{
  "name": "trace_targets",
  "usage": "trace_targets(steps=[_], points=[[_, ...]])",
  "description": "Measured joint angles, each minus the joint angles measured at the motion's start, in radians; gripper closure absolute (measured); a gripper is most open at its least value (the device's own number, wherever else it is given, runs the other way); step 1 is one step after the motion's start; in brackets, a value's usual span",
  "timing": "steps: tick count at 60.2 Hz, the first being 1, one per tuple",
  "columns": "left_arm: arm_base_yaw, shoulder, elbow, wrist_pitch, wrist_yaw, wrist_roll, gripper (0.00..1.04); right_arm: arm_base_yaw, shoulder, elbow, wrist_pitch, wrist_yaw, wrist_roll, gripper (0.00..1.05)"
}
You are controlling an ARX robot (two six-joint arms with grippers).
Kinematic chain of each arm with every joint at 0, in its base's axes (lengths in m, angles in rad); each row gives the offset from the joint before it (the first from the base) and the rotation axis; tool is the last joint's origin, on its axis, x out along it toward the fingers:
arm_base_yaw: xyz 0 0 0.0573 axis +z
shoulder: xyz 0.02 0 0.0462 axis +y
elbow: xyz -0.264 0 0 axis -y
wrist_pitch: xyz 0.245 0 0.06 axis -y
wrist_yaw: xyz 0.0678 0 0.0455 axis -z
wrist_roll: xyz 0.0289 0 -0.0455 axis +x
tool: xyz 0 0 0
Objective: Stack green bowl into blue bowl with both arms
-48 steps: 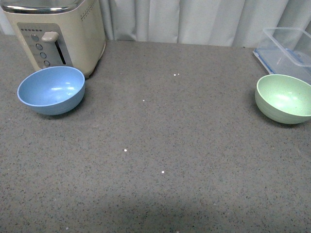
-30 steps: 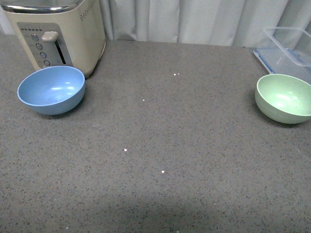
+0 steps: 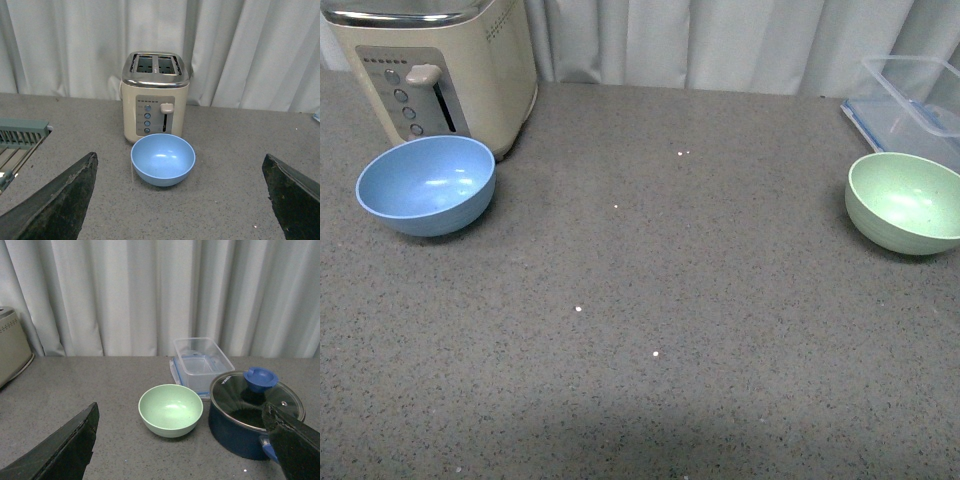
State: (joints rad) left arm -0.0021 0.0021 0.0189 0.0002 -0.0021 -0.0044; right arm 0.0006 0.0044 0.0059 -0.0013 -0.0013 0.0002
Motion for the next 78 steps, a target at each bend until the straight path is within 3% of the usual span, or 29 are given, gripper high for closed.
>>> trace_targets(steps=[78], points=[[0.000, 0.000, 0.000, 0.000, 0.000, 0.000, 0.06, 0.000, 0.000, 0.000, 0.000, 0.000, 0.000, 0.09]])
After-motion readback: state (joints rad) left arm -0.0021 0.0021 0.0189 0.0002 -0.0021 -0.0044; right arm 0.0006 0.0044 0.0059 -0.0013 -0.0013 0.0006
